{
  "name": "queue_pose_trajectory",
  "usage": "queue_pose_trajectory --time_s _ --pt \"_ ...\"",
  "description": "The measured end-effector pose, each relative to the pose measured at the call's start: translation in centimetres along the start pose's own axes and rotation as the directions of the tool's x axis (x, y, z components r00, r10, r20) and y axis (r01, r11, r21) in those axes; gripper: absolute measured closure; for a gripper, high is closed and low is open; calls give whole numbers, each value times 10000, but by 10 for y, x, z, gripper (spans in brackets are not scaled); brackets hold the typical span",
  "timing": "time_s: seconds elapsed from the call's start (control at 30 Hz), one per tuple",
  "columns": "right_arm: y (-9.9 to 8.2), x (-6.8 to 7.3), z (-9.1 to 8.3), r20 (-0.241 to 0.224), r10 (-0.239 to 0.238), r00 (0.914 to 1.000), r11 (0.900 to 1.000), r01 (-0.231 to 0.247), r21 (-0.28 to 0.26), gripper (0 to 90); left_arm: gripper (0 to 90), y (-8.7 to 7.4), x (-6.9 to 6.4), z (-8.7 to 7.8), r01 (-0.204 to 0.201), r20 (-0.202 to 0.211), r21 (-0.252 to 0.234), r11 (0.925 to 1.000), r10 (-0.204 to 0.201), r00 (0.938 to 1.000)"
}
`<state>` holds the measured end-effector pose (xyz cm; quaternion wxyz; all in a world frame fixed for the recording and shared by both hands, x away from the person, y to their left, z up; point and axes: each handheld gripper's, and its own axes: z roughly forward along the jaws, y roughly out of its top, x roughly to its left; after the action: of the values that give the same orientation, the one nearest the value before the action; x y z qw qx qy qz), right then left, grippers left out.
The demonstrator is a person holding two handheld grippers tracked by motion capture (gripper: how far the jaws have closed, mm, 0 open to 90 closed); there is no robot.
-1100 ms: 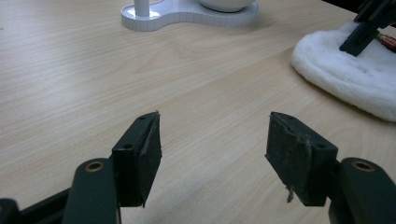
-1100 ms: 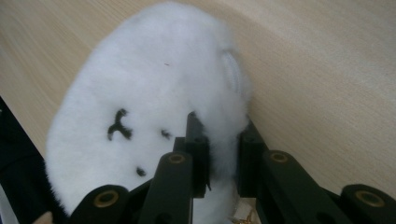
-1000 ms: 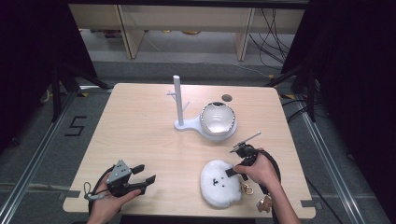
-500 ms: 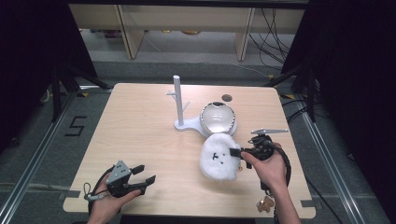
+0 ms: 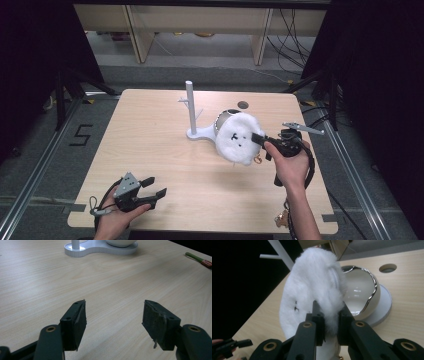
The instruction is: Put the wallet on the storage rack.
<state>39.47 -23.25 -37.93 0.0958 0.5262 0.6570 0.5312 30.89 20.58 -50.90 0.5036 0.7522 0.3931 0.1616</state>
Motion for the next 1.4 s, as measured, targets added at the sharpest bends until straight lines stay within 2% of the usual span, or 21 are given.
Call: queue_pose_trajectory --time_s 0.07,0.1,0.23,0.4,0.43,0.57,0.63,0.73,0.77,0.87,0.9,0.93,0.97,1.0,1.1,1.13,1.17,1.2,1.23,1.27,1.4 --pt "1 -2 1 113 -62 9999 9999 63 -123 811 349 0 0 0 5 -4 -9 10000 -5 10000" --pt "3 0 1 43 265 9996 9996 -264 -129 811 349 0 0 0 -5 -13 -22 10000 5 10000" --pt "12 -3 7 224 77 9997 9987 -65 -512 811 349 0 -1 0 8 23 -46 10000 -8 10000" --pt "22 -3 14 303 313 9991 9964 -288 -798 810 349 0 -1 2 -16 129 -57 10000 17 9999" --pt "24 -5 15 344 8 9994 9958 24 -911 810 349 0 -1 1 -17 111 -57 10000 18 9999" --pt "36 -4 24 443 -36 9990 9926 89 -1212 810 349 0 -1 0 6 32 -41 10000 -6 10000" --pt "38 -3 25 374 -7 9993 9933 51 -1157 809 349 0 -1 1 52 47 -44 10000 -52 10000" --pt "44 -5 36 560 -144 9983 9917 214 -1266 809 349 0 -1 0 128 20 -56 9999 -128 9999" --pt "44 -3 39 505 52 9987 9923 11 -1237 809 349 0 0 0 1 8 -49 10000 -1 10000" --pt "46 -5 45 443 35 9990 9915 23 -1305 808 349 0 0 0 9 -1 -47 10000 -9 10000" --pt "47 -4 47 467 248 9986 9918 -187 -1261 808 349 0 0 0 2 -2 -34 10000 -2 10000" --pt "48 -8 53 535 -66 9985 9906 139 -1363 808 349 0 0 0 7 -4 -31 10000 -7 10000" --pt "48 -8 53 535 -66 9985 9906 139 -1363 808 349 0 0 0 5 -25 -3 10000 -5 10000" --pt "49 -5 55 463 202 9987 9911 -139 -1323 808 349 0 0 0 6 -20 -10 10000 -6 10000" --pt "51 -8 64 373 240 9990 9917 -191 -1268 807 349 0 0 0 58 0 -21 10000 -58 10000" --pt "51 -8 66 423 424 9982 9917 -369 -1228 806 349 0 0 0 58 0 -21 10000 -58 10000" --pt "51 -8 66 423 424 9982 9917 -369 -1228 806 349 0 0 0 72 6 -39 10000 -72 10000" --pt "51 -11 68 488 130 9987 9918 -67 -1278 807 349 0 0 0 77 8 -48 10000 -77 10000" --pt "51 -11 70 477 338 9983 9915 -275 -1274 806 349 0 0 0 76 44 -91 9999 -76 10000" --pt "51 -13 72 571 187 9982 9914 -111 -1303 806 349 0 1 -1 19 31 -48 10000 -19 10000" --pt "50 -18 79 625 307 9976 9907 -221 -1344 806 349 0 0 0 24 36 -48 10000 -24 10000"
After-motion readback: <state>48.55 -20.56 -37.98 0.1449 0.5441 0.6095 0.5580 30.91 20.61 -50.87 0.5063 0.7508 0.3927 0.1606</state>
